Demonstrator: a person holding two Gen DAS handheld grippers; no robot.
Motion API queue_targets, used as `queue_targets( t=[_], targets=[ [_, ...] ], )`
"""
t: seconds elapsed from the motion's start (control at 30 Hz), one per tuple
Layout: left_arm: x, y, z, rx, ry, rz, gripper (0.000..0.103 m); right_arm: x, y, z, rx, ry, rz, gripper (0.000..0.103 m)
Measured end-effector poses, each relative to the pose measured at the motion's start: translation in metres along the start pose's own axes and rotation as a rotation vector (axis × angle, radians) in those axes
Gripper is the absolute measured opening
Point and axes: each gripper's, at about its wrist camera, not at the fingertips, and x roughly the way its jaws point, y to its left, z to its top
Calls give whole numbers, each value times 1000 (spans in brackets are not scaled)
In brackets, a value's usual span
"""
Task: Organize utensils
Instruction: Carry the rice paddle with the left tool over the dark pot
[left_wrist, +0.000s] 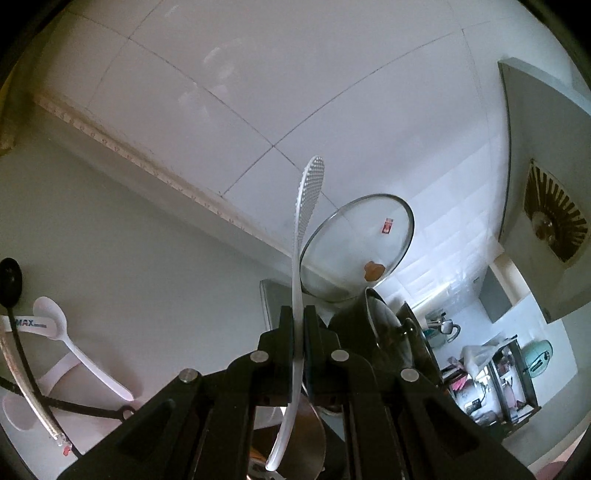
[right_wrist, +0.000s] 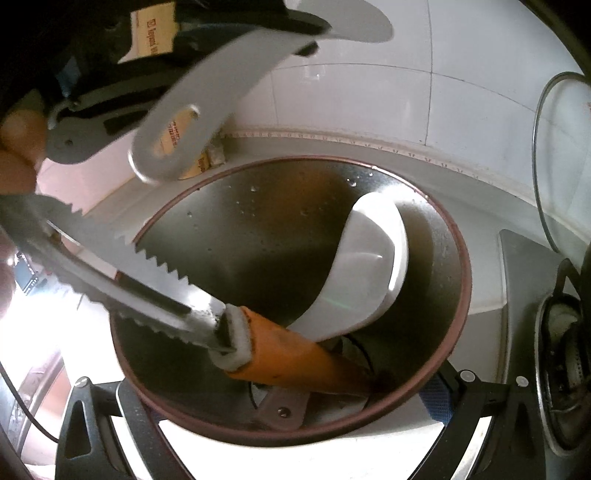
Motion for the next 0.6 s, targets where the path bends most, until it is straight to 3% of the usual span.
queue_targets(
  t=[0.6],
  targets=[
    [-11,3,-31,58,31,12,5,1,3,4,8,1,-18,103]
  ],
)
